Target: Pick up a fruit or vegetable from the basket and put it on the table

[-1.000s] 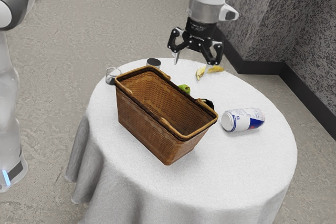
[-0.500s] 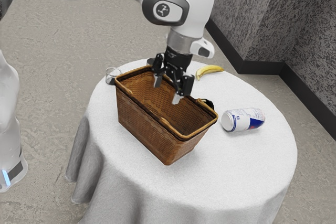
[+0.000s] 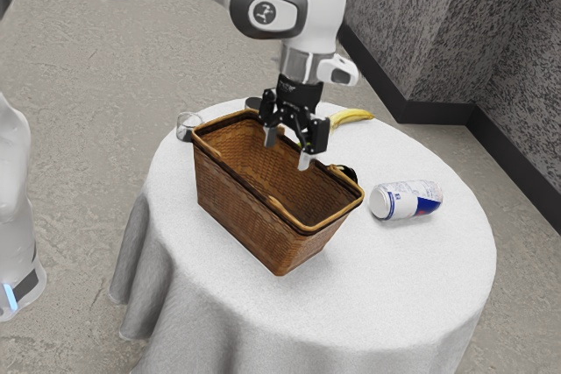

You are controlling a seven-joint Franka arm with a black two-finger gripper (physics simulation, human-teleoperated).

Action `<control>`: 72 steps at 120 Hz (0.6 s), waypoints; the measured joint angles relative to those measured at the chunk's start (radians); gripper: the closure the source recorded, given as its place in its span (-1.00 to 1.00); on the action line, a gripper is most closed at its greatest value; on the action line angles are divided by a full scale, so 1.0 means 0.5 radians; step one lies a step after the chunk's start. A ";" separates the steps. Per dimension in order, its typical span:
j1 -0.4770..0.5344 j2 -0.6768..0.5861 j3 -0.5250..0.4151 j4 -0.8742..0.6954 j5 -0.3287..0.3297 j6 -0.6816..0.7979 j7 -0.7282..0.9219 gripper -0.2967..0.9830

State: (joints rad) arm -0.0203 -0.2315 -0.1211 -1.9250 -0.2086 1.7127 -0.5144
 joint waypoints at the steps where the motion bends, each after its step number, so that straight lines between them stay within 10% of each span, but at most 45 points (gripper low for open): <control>1: 0.001 -0.013 0.000 -0.012 0.000 0.001 -0.006 -0.54; 72: 0.041 -0.132 -0.172 -0.217 0.039 0.072 -0.607 -0.54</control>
State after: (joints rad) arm 0.0001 -0.2975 -0.2070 -2.0333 -0.1890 1.7485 -0.8181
